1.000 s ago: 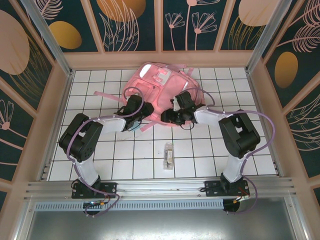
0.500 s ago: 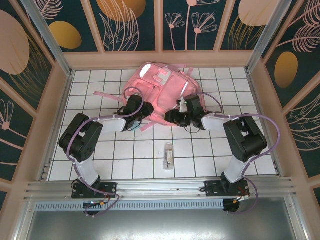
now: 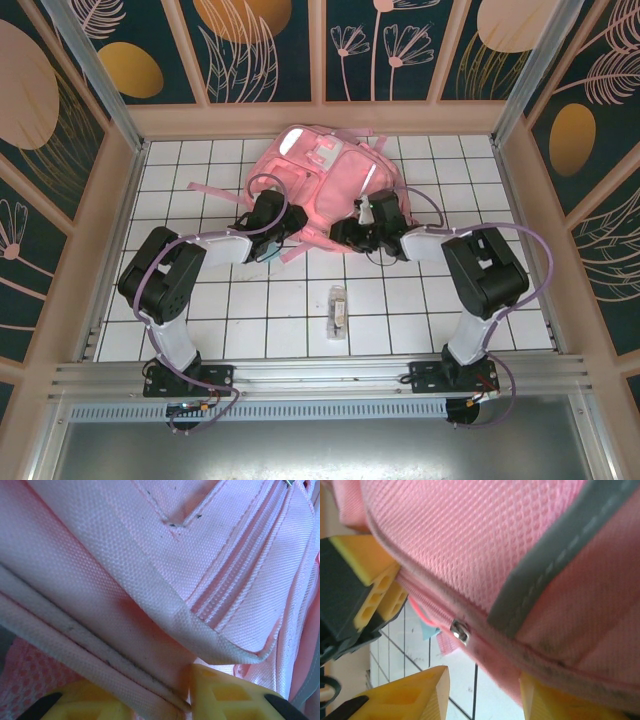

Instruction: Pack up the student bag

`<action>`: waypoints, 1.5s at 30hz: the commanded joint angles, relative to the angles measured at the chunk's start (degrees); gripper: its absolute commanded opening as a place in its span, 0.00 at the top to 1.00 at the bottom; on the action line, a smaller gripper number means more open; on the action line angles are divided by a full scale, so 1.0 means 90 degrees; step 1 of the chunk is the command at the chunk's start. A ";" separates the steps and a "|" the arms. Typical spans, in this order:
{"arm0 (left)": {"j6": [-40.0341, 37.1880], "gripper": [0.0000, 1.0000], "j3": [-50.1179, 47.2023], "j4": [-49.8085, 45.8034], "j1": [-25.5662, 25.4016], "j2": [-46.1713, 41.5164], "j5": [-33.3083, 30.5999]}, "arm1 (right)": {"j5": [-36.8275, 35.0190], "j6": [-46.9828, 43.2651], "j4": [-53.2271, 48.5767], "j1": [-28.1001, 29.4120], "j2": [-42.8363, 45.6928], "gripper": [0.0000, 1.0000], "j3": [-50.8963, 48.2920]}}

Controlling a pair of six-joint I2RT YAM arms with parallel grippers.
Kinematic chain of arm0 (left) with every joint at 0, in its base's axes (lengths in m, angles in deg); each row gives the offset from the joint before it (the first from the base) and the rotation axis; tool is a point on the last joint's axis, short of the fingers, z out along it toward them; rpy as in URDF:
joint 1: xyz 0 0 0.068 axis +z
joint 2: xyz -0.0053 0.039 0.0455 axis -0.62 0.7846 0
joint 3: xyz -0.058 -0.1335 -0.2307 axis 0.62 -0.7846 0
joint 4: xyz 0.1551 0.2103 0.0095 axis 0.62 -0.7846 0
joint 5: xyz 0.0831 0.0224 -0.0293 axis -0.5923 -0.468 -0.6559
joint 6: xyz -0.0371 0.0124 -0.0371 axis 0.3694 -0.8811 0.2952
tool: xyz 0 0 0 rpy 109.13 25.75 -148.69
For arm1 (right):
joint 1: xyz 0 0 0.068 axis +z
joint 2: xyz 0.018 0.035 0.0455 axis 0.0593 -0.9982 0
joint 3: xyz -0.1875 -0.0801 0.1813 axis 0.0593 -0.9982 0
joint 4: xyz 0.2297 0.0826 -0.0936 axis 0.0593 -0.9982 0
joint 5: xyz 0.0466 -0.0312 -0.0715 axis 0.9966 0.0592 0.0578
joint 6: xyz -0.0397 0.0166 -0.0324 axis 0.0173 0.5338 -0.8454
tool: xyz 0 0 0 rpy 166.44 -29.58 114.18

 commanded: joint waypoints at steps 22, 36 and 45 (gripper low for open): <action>-0.0286 0.70 0.0488 -0.0152 0.0192 0.0527 -0.0497 | -0.0560 -0.0059 -0.0189 0.0077 0.0255 1.00 0.0337; -0.0362 0.70 0.0789 -0.0132 0.0453 0.0817 -0.0535 | -0.0273 -0.0286 -0.0207 -0.0192 0.0671 1.00 -0.0023; -0.0773 0.71 0.1282 -0.0301 0.0908 0.1274 -0.0429 | -0.0415 -0.1609 -0.2120 -0.0613 0.0984 1.00 0.0002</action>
